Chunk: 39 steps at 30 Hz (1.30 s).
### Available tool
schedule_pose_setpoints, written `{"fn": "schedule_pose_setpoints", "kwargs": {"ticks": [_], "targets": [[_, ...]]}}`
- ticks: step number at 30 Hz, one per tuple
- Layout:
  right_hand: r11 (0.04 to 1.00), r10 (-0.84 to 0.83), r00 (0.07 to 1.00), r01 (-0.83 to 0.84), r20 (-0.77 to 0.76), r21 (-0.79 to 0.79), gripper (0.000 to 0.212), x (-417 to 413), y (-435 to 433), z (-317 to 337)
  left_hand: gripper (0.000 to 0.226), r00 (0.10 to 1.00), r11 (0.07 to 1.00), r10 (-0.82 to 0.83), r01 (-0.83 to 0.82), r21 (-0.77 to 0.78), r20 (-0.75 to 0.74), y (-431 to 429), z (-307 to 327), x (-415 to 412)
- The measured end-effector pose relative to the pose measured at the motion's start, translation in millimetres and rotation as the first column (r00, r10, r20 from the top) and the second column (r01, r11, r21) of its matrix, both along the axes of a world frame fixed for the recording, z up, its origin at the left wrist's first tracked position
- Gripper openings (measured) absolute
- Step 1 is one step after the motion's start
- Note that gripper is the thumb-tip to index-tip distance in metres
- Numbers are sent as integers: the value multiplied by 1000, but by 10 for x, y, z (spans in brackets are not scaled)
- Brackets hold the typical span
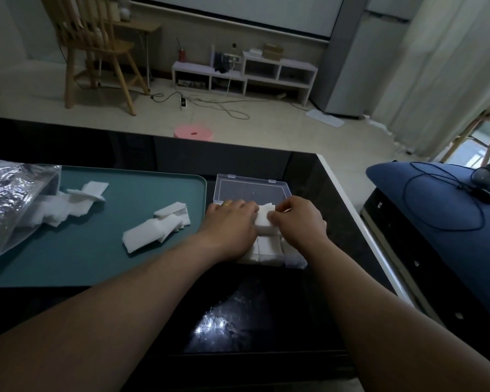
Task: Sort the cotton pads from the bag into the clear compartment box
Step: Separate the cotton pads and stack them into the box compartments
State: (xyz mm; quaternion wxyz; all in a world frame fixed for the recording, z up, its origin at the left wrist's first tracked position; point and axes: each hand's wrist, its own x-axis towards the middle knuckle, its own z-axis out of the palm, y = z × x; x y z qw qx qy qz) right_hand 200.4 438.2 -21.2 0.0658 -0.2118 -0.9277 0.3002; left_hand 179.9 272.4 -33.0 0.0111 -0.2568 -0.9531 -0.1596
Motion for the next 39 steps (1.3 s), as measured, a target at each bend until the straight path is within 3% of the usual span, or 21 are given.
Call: {"fn": "schedule_pose_setpoints", "kwargs": {"ticks": [5, 7, 9, 11, 16, 22, 27, 35, 39], "targets": [[986, 31, 998, -22, -50, 166, 23, -5, -65, -75, 37, 991, 995, -93, 89, -47, -95, -39, -47, 24], [970, 100, 992, -79, -83, 229, 15, -10, -76, -106, 37, 983, 989, -141, 134, -67, -116, -48, -46, 31], [958, 150, 987, -128, -66, 257, 6, 3, -67, -111, 32, 977, 991, -130, 131, -11, -167, -43, -12, 33], [951, 177, 982, -152, -72, 270, 10, 14, -42, -117, 30, 970, 992, -108, 118, 33, -220, -33, 39, 37], [896, 278, 960, -243, -42, 372, 21, 42, -24, -126, 33, 980, 990, -139, 135, -39, -139, -18, 46, 31], [925, 230, 973, -219, 0, 311, 20, 10, -45, -92, 21, 986, 988, -155, 156, 14, -53, -75, 57, 38], [969, 152, 988, -142, -32, 204, 17, -21, -85, -65, 30, 987, 985, -155, 158, 69, -49, -162, 69, 32], [968, 223, 941, -184, -255, 168, 11, -76, -501, 106, 31, 985, 983, 49, -18, 182, -168, -949, 374, -118], [932, 351, 904, -312, -244, 187, 15, -147, -972, 213, 4, 960, 951, 279, -280, 131, 30, -1563, 446, -311]]}}
